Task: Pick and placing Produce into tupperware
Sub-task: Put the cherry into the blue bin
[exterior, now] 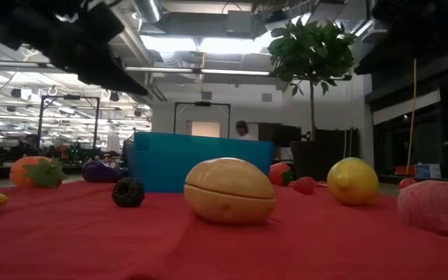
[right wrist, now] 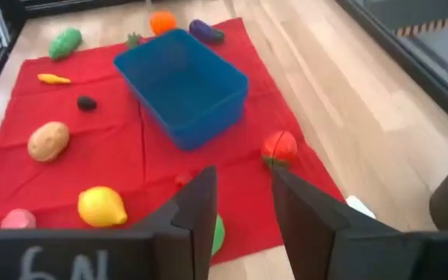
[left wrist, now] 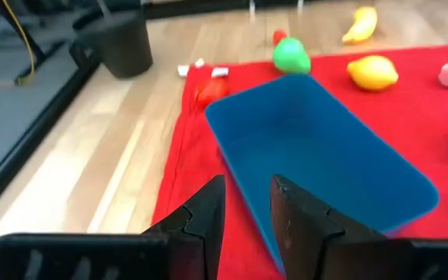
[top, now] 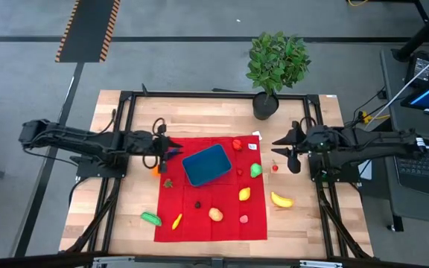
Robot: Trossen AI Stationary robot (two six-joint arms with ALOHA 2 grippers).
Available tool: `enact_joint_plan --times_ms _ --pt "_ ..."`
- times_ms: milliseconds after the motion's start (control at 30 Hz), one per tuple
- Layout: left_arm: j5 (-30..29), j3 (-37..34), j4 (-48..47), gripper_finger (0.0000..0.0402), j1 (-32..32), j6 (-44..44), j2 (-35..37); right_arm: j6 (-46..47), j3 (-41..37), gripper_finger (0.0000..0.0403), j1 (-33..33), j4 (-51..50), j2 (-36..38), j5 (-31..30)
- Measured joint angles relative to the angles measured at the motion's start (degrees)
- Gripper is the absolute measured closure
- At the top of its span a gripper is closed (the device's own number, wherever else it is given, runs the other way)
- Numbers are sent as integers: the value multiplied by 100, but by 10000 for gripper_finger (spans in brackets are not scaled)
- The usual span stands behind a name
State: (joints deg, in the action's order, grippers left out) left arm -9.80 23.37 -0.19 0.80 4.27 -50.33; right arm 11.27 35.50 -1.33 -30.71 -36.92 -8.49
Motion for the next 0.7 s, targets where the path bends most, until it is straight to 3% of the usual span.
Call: enact_joint_plan --times_ms 233,567,700 --pt "7 803 -1170 305 7 -81 -388 331 656 276 -188 -574 -816 61" --pt "0 840 -1473 305 5 -81 -489 1221 730 273 -296 -1166 -1794 -86" --pt "-7 840 -1442 305 7 -81 -489 1415 730 244 -294 -1245 -2049 -94"
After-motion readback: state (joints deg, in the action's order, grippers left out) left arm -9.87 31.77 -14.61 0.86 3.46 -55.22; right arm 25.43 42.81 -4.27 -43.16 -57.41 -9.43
